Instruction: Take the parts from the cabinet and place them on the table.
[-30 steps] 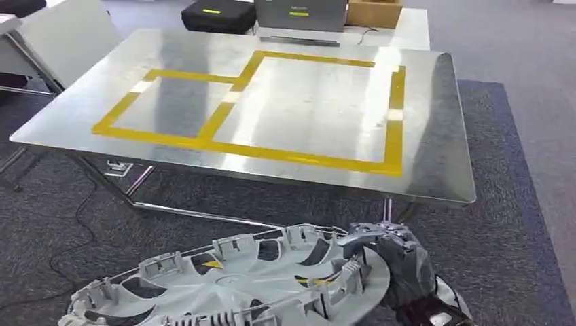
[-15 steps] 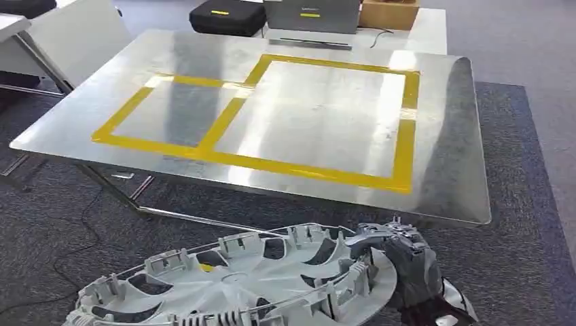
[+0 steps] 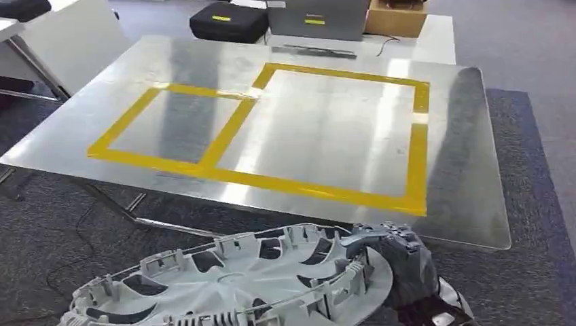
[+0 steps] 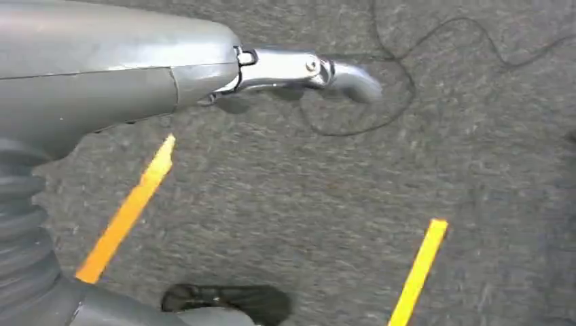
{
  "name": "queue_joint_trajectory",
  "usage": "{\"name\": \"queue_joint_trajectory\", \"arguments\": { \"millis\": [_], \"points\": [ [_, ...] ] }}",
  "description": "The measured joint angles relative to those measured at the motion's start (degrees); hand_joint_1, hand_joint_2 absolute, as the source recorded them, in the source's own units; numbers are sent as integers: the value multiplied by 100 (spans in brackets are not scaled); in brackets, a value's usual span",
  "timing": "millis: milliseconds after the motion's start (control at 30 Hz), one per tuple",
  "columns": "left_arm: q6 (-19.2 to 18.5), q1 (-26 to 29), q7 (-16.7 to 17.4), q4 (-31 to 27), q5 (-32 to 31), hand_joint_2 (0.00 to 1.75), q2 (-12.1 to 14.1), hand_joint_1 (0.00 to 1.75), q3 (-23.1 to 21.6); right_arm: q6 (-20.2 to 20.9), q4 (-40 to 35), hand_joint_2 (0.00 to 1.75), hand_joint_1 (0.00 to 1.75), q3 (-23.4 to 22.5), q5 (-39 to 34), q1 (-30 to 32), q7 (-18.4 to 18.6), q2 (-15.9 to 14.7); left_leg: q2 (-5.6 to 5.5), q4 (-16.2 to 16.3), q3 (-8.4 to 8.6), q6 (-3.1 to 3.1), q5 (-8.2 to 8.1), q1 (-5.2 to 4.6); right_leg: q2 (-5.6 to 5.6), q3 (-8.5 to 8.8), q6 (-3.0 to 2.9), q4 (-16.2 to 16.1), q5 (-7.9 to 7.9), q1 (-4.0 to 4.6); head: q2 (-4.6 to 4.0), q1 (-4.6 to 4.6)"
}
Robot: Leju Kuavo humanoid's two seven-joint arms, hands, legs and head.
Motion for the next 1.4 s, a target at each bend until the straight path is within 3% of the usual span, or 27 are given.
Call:
{"name": "queue_joint_trajectory", "arguments": {
  "millis": [67,167,200,233,267,333,367,400,433,467,567,667,700,767,833,867,900,1000,1033,1067,1100,1200,1233,1267,1333,1367,1400],
  "points": [
    [0,-11,-9,2,0,175,-11,0,0,0,0,175,175,-4,-4,-7,2,-2,-1,-160,197,49,-39,38,23,-347,44,575,74,0,0,4],
    [4,-32,-15,9,0,175,-22,0,0,-20,0,175,175,-4,-48,1,2,0,-4,-177,314,92,-157,46,34,-1067,100,1431,-531,-19,0,42],
    [11,-22,-18,9,2,175,-22,0,2,-24,0,175,175,-4,-55,4,2,0,-5,-175,369,89,-208,46,33,-1221,123,1516,-610,-23,2,39],
    [18,-18,-17,11,2,175,-22,0,2,-28,0,175,175,-4,-63,7,2,0,-10,-174,436,80,-260,49,32,-1272,137,1402,-489,-25,2,35],
    [22,-19,-22,15,2,175,-22,0,2,-42,0,175,175,-11,-83,6,9,0,-16,-173,516,63,-317,54,32,-1221,124,1092,-221,-28,2,39],
    [26,-22,-26,22,2,175,-26,0,0,-77,0,175,175,-15,-140,7,37,0,-21,-172,680,16,-443,65,33,-1000,139,210,554,-44,2,39],
    [33,-24,-26,33,4,175,-20,0,0,-129,11,175,175,-26,-205,1,94,0,-18,-167,659,-22,-490,48,59,-987,117,108,658,-29,0,24],
    [37,-35,-26,37,4,175,-20,0,0,-151,0,175,175,-39,-264,-24,168,2,-24,-127,626,-46,-492,47,25,-984,48,-76,461,-2,0,15],
    [44,-31,-26,41,4,175,-24,0,0,-164,-15,175,175,-61,-295,-33,220,2,-9,-122,617,-90,-516,50,39,-972,-61,-3,589,10,4,0],
    [46,-29,-28,42,4,175,-22,0,0,-181,-33,175,175,-90,-310,-57,273,7,0,-106,650,-115,-527,47,39,-978,-120,-26,524,21,2,11],
    [39,-46,-28,55,37,175,-11,0,-2,-214,-77,175,175,-149,-328,-177,466,17,17,110,622,-228,-655,60,72,-760,-195,-145,526,-34,0,-37],
    [7,-59,-28,66,63,175,-7,0,-2,-256,-109,175,175,-164,-354,-319,547,55,20,1332,-85,-316,-1108,125,133,-663,-246,-149,442,-37,0,-42],
    [4,-55,-28,81,66,175,-7,0,0,-260,-114,175,175,-171,-358,-330,581,59,20,1558,-273,-338,-1151,139,172,-622,-244,-149,406,-37,0,-39],
    [7,-47,-28,90,70,175,-7,0,0,-262,-111,175,175,-184,-372,-350,632,61,19,1292,-294,-336,-788,159,275,-518,-228,-149,333,-41,0,-42],
    [7,-48,-28,98,68,175,-2,0,0,-262,-111,175,175,-184,-413,-409,673,61,-43,361,-44,-308,-48,160,403,-416,-198,-151,262,-58,0,-39],
    [9,-43,-28,109,70,175,6,0,-2,-262,-111,175,175,-184,-435,-427,684,63,-249,165,23,-284,41,163,455,-402,-166,-169,238,-76,0,-35],
    [9,-41,-28,131,74,175,19,0,-2,-260,-105,175,175,-184,-459,-455,697,63,-306,111,-36,-241,-97,144,515,-404,-140,-165,242,-100,0,-48],
    [13,-70,-31,140,74,175,22,0,-9,-258,-105,175,175,-184,-452,-518,745,63,-198,-29,75,-157,-56,109,652,-450,25,-245,184,-127,0,-70],
    [13,-98,-31,144,74,175,17,0,-26,-258,-105,175,175,-186,-446,-557,783,63,-127,-155,143,-126,-35,165,605,-427,57,-234,128,-108,2,-61],
    [13,-118,-33,151,77,175,15,0,-37,-258,-105,175,175,-186,-444,-620,833,63,-82,-199,199,-101,-44,157,294,-464,76,-116,49,-77,0,-44],
    [15,-133,-35,160,79,175,15,0,-42,-251,-105,175,175,-170,-441,-705,872,63,-19,-206,218,-66,-62,156,157,-636,79,190,-127,-68,0,-22],
    [31,-142,-35,221,103,175,26,0,-74,-262,-79,175,175,-153,-448,-839,1007,63,184,-202,262,-9,-132,128,98,-1363,104,1433,-553,-66,0,-28],
    [35,-144,-35,236,103,175,28,0,-77,-282,-59,175,175,-142,-444,-869,1051,63,235,-200,289,-10,-158,122,91,-1451,111,1499,-452,-66,0,-24],
    [42,-151,-39,256,107,175,33,0,-87,-328,-35,175,175,-138,-409,-912,1104,63,282,-200,334,-13,-191,115,74,-1386,110,1275,-192,-66,0,-28],
    [63,-181,-46,304,114,175,42,0,-129,-428,20,175,175,-146,-376,-995,1178,63,338,-191,438,-42,-268,108,-33,-993,67,326,440,-55,0,-22],
    [74,-188,-48,321,116,175,44,0,-146,-450,44,175,175,-144,-376,-1033,1196,63,374,-188,472,-62,-308,102,-181,-845,27,-49,570,-27,0,-28],
    [81,-208,-50,345,118,175,46,0,-155,-463,68,175,175,-142,-382,-1080,1204,63,400,-141,469,-90,-323,54,-261,-746,-3,-91,550,23,0,-33]
  ]
}}
